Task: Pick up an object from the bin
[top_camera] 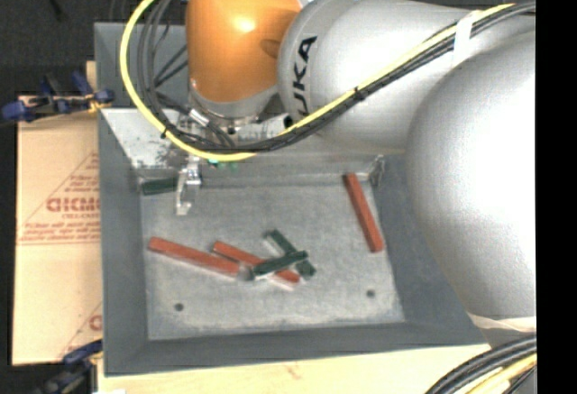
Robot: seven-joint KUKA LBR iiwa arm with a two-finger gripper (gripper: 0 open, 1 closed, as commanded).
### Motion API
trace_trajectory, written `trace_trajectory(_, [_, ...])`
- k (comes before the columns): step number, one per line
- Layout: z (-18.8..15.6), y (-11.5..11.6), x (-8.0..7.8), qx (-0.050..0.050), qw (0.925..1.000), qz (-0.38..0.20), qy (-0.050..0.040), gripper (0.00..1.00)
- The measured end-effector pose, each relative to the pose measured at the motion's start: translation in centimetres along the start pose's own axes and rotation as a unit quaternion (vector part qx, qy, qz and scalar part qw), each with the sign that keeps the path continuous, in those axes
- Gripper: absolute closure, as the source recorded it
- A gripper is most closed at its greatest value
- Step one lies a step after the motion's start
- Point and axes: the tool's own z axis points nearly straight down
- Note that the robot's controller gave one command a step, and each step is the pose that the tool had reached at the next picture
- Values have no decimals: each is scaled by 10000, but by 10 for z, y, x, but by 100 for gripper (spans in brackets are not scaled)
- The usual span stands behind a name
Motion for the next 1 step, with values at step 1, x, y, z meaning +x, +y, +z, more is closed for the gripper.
trace_trajectory(1, [-5, -1, -1, -6, 10000, 17, -30, 0])
